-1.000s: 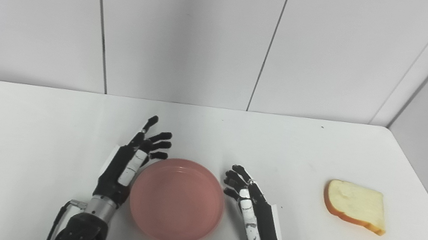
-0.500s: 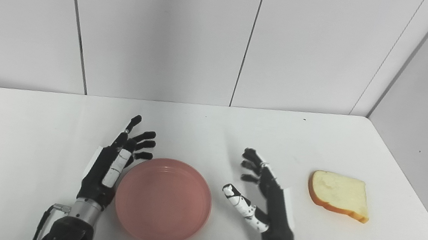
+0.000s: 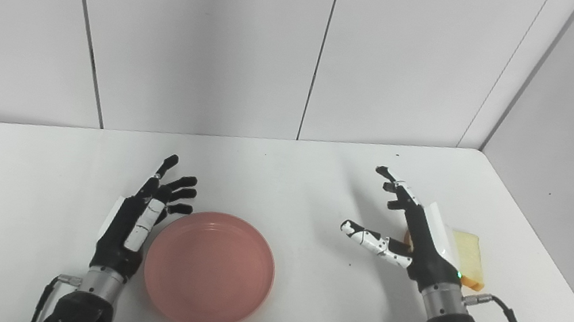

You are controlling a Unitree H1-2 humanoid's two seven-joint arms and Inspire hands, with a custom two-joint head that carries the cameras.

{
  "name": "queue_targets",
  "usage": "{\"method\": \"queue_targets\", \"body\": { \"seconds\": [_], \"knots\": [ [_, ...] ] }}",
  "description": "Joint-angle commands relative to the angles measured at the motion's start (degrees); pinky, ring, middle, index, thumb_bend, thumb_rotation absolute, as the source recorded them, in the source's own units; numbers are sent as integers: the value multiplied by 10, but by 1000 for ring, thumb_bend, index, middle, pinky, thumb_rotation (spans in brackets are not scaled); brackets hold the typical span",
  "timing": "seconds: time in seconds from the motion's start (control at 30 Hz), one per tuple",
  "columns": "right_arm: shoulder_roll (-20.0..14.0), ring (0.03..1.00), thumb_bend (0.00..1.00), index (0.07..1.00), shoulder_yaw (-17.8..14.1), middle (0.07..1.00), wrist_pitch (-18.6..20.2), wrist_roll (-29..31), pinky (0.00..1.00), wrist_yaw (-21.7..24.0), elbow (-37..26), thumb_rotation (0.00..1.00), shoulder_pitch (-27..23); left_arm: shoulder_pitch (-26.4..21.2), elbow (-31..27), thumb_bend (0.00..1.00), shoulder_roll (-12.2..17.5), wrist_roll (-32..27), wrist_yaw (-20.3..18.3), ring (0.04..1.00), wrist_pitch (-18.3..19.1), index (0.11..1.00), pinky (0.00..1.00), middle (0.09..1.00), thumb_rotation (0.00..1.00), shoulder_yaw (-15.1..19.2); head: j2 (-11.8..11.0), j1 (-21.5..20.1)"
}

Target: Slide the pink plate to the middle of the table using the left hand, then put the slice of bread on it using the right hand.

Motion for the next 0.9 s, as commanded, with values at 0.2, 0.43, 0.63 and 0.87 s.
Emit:
{"method": "queue_targets", "body": {
  "seconds": [0.2, 0.43, 0.63, 0.87],
  "knots": [
    [-135, 977, 999, 995, 10, 989, 94, -96, 910, 104, -32, 531, -32, 34, 23, 734, 11, 0, 1, 769, 3, 916, 696, 796, 879, 5, -1, 7],
    [-241, 1000, 1000, 1000, 24, 1000, 128, -97, 1000, 223, -35, 272, -33, 30, 32, 722, 9, 0, 3, 772, 1, 916, 699, 797, 880, 6, -1, 10],
    [-303, 1000, 1000, 1000, 44, 1000, 146, -99, 1000, 302, -34, 267, -36, 29, 38, 719, 7, 0, 3, 773, -1, 916, 682, 800, 883, 6, -1, 11],
    [-353, 1000, 1000, 1000, 69, 1000, 177, -107, 1000, 390, -35, 310, -55, 28, 45, 759, 8, 1, 3, 773, -5, 911, 676, 794, 874, 5, 1, 14]
  ]
}}
